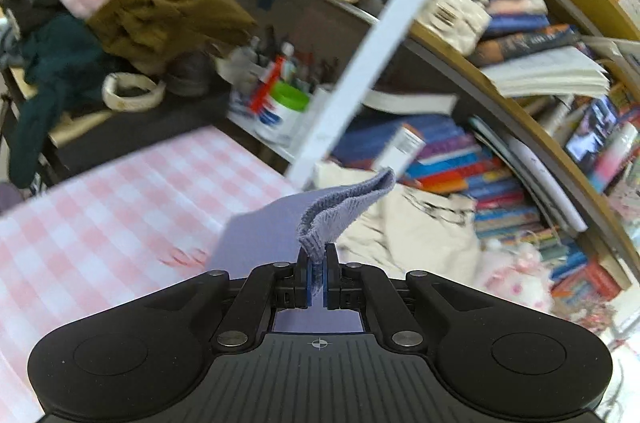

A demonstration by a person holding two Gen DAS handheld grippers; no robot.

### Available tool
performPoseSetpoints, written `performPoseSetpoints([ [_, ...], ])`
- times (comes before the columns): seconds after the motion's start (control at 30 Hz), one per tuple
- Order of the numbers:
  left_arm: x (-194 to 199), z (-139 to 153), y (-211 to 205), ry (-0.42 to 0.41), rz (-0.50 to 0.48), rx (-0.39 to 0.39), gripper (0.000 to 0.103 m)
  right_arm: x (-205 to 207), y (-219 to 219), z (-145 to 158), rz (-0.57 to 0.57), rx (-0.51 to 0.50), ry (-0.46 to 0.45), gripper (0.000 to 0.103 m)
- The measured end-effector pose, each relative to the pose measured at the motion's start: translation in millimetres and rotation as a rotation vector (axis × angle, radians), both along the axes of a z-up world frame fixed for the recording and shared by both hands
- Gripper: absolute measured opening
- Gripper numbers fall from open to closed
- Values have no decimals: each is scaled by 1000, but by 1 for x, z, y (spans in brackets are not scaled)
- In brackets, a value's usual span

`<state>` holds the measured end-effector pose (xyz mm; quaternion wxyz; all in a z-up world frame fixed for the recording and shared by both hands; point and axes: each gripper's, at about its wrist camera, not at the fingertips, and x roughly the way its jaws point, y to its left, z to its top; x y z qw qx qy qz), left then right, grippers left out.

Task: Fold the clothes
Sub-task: 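Lift the lavender sleeve with the left gripper and fold it across the sweater front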

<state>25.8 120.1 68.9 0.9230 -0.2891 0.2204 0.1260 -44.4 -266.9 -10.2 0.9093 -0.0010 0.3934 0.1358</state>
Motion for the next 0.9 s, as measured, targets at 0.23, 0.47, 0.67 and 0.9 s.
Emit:
performPoseSetpoints([
  [0.23,22,16,-72,-24,-105,60,3,9,-22,-2,79,43,10,94],
  [0.47,49,12,-116,-1,-158,3,3,13,-38,-3,106,56,15,94],
  [0.67,63,2,-155,19,-232,19,3,13,-47,-3,125,68,20,94],
  [0.9,73,-15,-177,50,-266,-5,3,12,-53,-1,142,62,20,94],
])
